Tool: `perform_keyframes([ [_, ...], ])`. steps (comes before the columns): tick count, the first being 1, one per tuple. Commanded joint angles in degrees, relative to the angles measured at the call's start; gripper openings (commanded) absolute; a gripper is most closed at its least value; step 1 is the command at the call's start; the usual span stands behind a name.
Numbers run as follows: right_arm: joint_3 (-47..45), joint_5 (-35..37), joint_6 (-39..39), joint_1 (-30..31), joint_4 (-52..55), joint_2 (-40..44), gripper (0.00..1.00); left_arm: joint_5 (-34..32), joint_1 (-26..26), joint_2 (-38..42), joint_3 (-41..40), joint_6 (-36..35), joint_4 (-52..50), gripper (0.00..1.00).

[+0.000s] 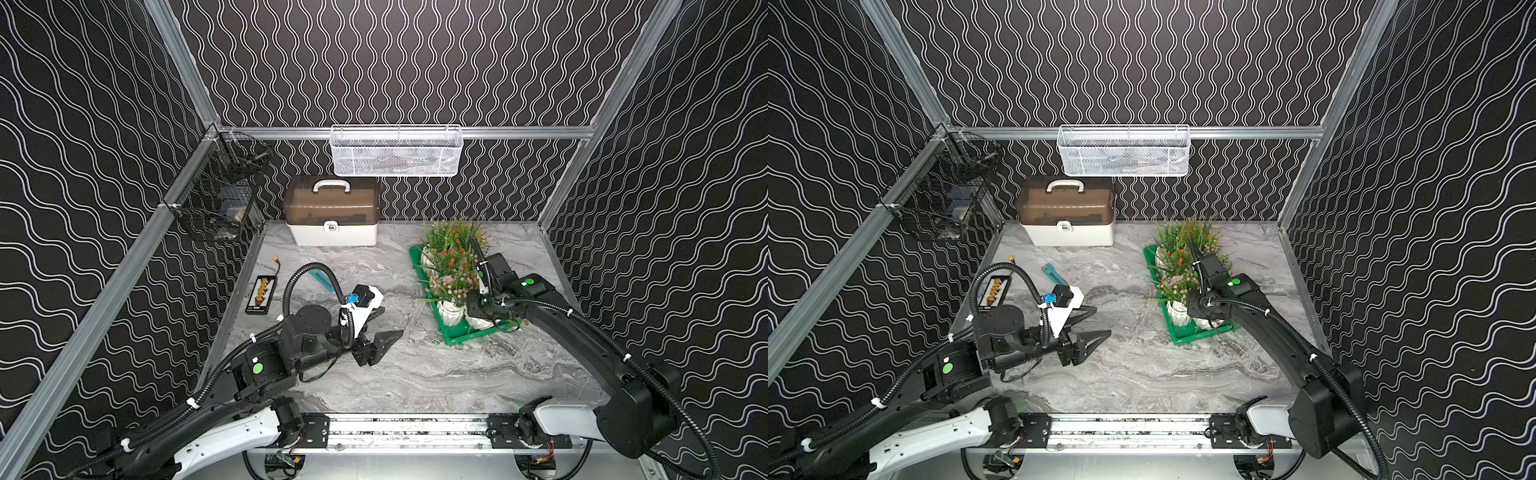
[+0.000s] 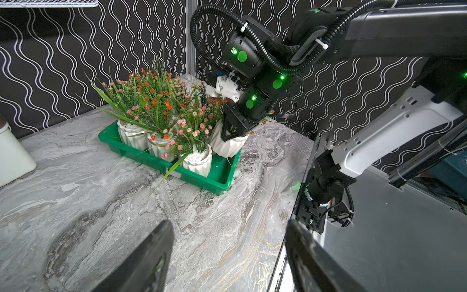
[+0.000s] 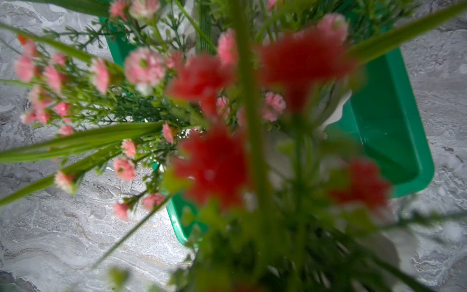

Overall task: Put the potted gypsophila into the storage box
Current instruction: Place the baby's breath potted plant at the storage box.

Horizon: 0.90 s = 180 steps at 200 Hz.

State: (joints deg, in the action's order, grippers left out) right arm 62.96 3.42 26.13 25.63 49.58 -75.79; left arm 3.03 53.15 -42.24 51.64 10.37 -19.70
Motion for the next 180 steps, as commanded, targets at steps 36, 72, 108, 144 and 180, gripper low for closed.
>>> perform_keyframes([
  [36,-1.4,0.3,1.1,0.1,0.0,0.1,0.00,-0.3,-0.1,-0.1,0.3,-1.2,0.8,0.73],
  [72,-2.4,-0.6,1.0,0.1,-1.3,-1.4,0.00,-0.4,-0.1,-0.1,0.4,-1.3,0.8,0.73],
  [108,-2.6,-0.6,0.5,0.1,-2.6,-3.4,0.00,-0.5,-0.1,-0.3,0.4,-1.4,0.8,0.73],
  [144,-1.9,-0.2,0.2,0.1,-3.9,-4.4,0.00,-0.6,-0.1,-0.4,0.4,-1.4,0.6,0.73],
  [180,-0.9,-0.8,-0.6,-0.1,-3.3,-5.7,0.00,-0.8,-0.1,-0.3,0.5,-1.6,0.5,0.73],
])
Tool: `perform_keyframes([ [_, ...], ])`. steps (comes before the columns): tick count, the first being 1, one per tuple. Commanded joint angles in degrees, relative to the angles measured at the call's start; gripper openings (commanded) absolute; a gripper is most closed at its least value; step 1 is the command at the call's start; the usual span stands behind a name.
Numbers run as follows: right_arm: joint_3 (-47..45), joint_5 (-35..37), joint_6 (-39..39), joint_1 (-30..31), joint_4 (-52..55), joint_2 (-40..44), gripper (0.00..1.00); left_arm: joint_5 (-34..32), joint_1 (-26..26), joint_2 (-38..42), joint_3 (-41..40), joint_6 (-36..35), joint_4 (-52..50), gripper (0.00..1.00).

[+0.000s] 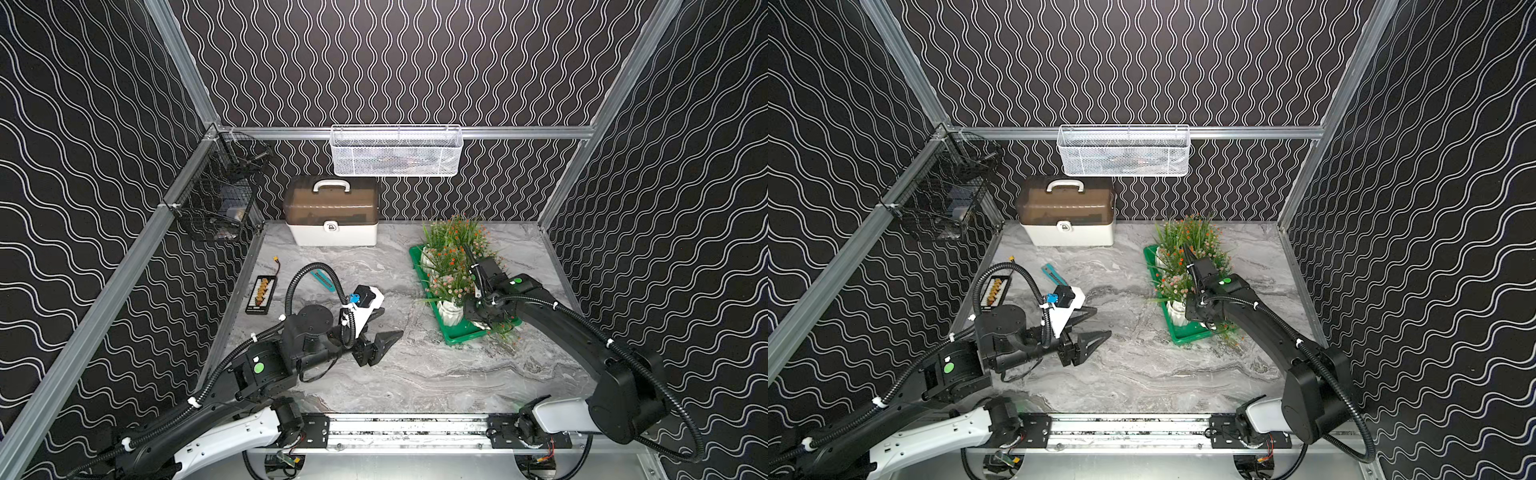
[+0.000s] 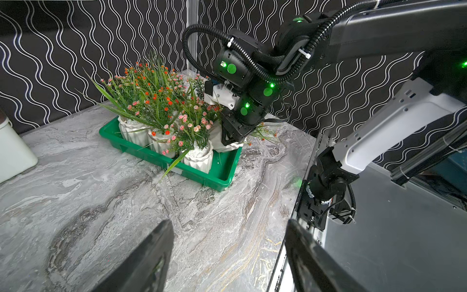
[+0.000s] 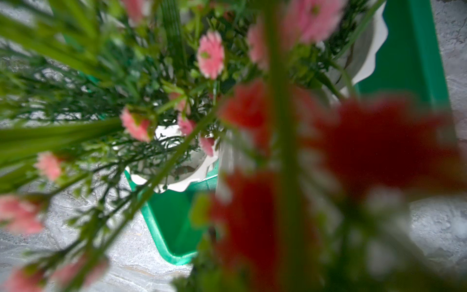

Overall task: Put the potted gypsophila into the storage box
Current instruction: Place the baby's breath potted plant at the storage box.

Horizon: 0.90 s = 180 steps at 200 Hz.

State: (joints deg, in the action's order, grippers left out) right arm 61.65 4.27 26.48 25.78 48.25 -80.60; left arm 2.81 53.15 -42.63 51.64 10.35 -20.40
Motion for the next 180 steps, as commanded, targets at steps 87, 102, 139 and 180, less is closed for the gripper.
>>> perform_keyframes([
  [87,2.4,0.6,-1.9,-0.2,4.3,4.9,0.00,-0.6,-0.1,-0.5,0.6,-1.6,1.3,0.73],
  [102,2.8,1.0,-2.4,-0.2,5.6,6.1,0.00,-0.6,-0.1,-0.6,0.7,-1.6,1.2,0.73],
  [139,2.9,0.4,-3.5,-0.2,7.3,8.7,0.00,-1.0,-0.1,-0.2,0.6,-1.8,1.1,0.73],
  [180,5.2,2.5,-4.8,-0.2,11.4,8.5,0.00,-0.9,-0.1,-0.2,0.7,-1.8,1.1,0.73],
])
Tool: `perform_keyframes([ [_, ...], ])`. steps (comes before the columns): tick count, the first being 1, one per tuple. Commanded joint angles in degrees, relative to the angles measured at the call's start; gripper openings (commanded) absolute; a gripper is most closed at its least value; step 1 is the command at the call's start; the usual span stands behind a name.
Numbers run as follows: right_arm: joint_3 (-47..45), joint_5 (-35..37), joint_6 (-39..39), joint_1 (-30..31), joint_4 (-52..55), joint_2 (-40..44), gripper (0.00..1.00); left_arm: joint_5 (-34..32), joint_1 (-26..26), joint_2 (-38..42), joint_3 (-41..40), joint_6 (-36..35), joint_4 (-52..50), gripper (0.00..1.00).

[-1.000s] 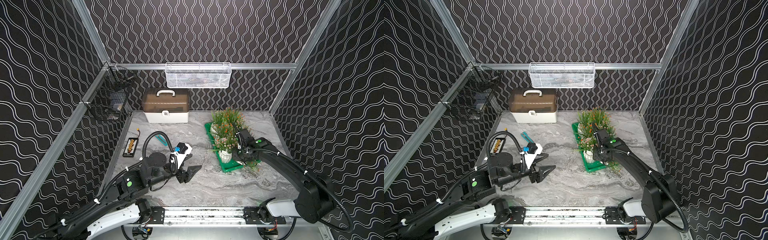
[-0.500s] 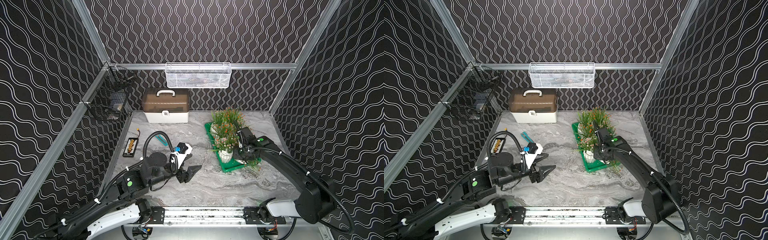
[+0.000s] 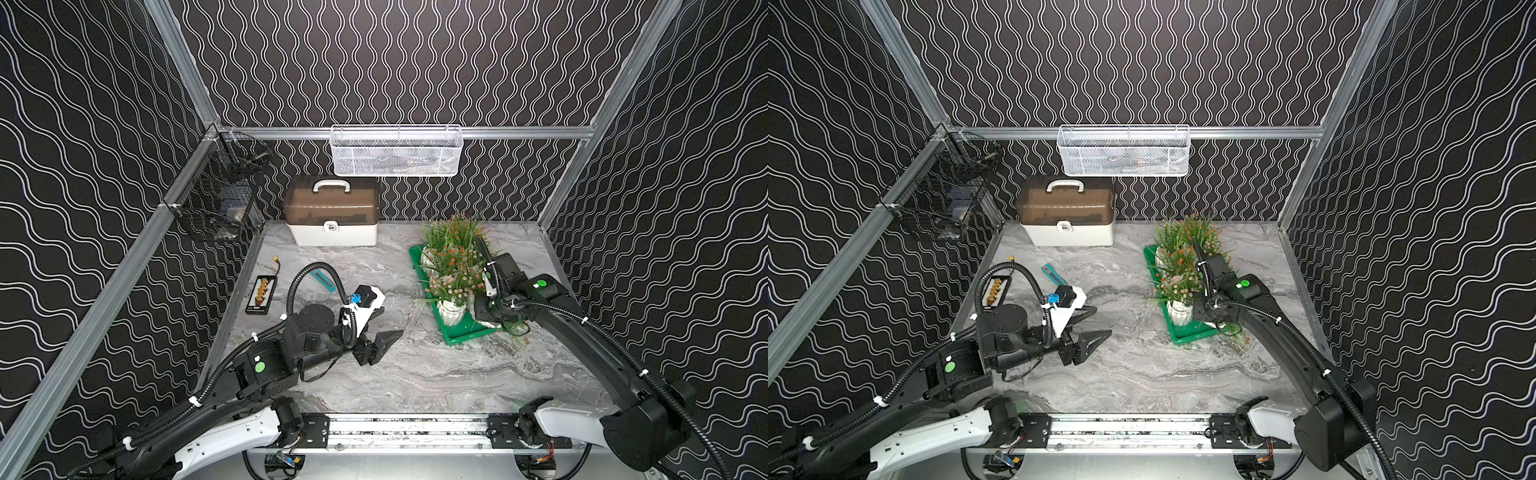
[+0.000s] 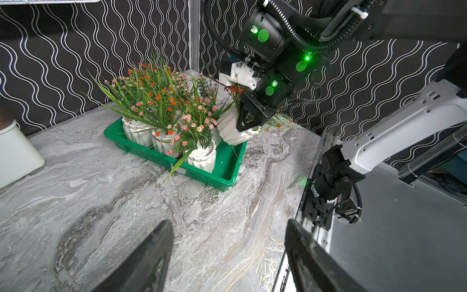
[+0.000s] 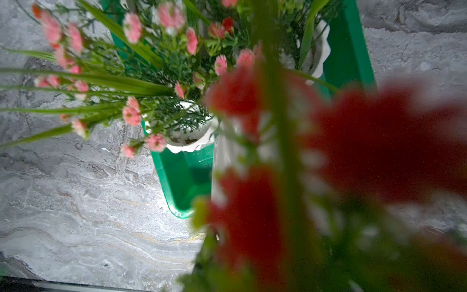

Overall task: Put the potted gypsophila into the storage box
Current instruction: Place the baby's breath potted plant at the storage box.

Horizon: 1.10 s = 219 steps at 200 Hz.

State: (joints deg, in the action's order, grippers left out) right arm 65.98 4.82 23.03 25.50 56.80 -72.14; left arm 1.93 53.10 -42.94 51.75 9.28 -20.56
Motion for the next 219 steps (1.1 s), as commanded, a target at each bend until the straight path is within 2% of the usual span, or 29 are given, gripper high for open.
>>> perform_keyframes([
  [1,0.9,2.0,-1.4,0.1,2.9,0.0,0.00,0.0,-0.1,0.1,0.5,-0.7,1.2,0.73],
  [73,1.2,1.4,-4.7,0.1,5.1,-4.1,0.00,0.4,-0.1,0.7,0.4,-0.5,1.4,0.73],
  [158,7.0,1.1,-7.2,-0.5,4.3,-16.1,0.00,0.1,-0.1,1.1,0.2,-0.5,1.2,0.73],
  [219,9.2,-1.5,-8.7,-4.2,1.1,-19.2,0.00,-0.4,-0.1,0.6,0.2,-0.6,1.0,0.73],
])
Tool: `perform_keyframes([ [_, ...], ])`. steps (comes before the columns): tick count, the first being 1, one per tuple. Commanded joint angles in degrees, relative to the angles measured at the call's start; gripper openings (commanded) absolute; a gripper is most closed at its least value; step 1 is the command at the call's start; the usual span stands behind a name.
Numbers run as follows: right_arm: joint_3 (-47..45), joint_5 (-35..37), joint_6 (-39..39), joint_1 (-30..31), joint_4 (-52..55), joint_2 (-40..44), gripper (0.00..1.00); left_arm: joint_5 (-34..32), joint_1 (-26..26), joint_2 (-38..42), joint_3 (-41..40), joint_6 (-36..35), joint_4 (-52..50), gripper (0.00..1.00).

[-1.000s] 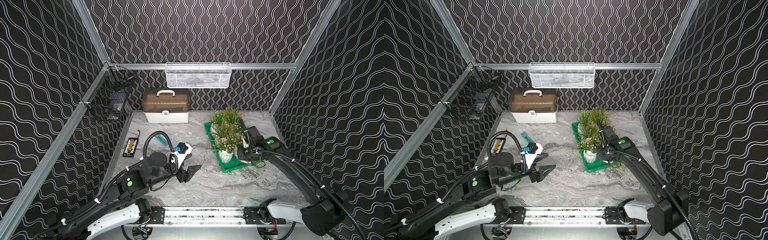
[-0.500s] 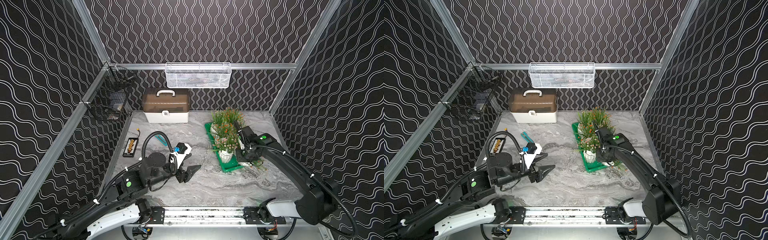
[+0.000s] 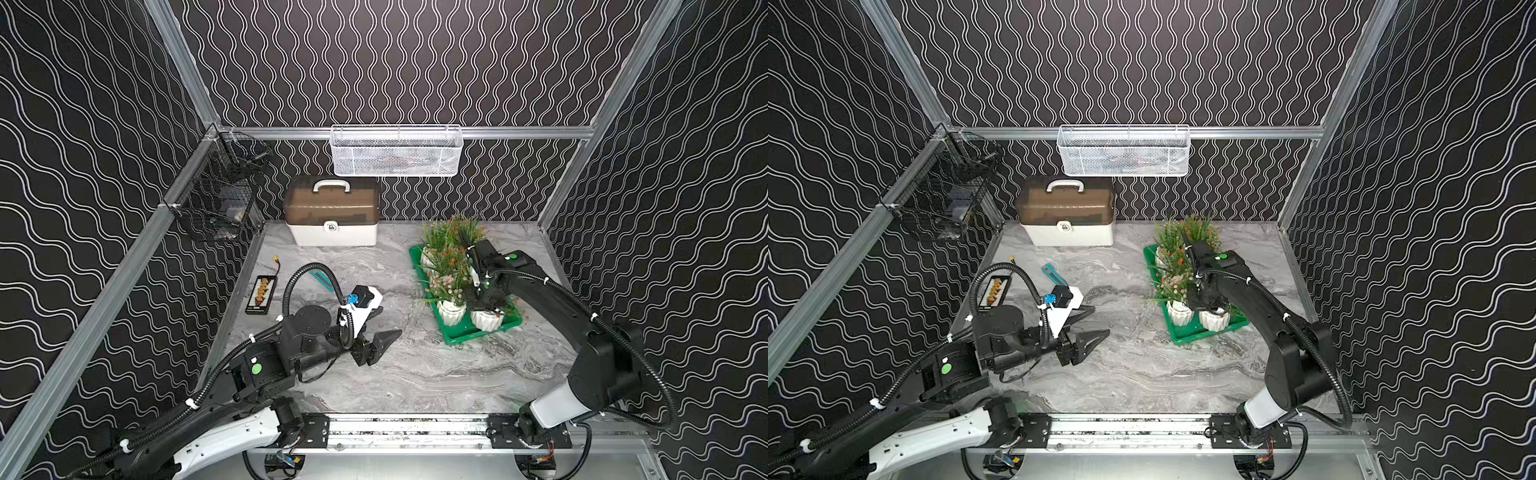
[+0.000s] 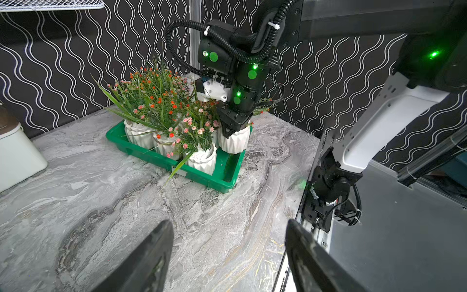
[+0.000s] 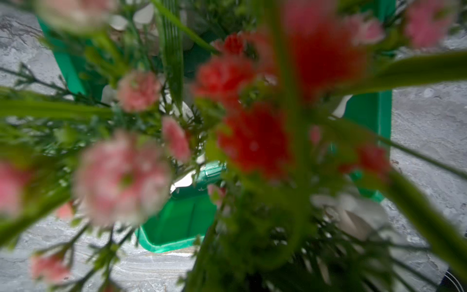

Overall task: Put the potted gypsophila into the storage box
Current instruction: Place the baby's breath potted plant at the storage box.

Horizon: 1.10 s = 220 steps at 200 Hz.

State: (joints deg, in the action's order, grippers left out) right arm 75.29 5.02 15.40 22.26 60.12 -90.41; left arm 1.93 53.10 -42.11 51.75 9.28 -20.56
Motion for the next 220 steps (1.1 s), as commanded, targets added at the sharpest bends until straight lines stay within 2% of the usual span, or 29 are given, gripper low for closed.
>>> perform_keyframes([
  [1,-0.1,-1.8,-1.1,-1.0,-2.3,-0.9,0.00,-0.4,-0.1,-0.2,0.2,-0.6,1.0,0.73],
  [125,1.0,-4.4,0.7,-2.6,-8.9,1.1,0.00,2.5,-2.9,-1.3,-0.1,0.4,2.5,0.73],
  [149,-1.0,-3.6,1.7,-2.6,-11.8,2.0,0.00,2.7,-2.9,-1.4,-0.1,0.3,2.5,0.73],
  [195,-6.1,2.3,3.1,-2.3,-16.2,4.4,0.00,2.9,-3.1,-1.5,-0.1,0.3,2.7,0.73],
  [220,-9.4,2.0,3.1,-2.3,-20.4,7.4,0.00,3.1,-3.2,-1.7,-0.2,0.5,2.9,0.73],
])
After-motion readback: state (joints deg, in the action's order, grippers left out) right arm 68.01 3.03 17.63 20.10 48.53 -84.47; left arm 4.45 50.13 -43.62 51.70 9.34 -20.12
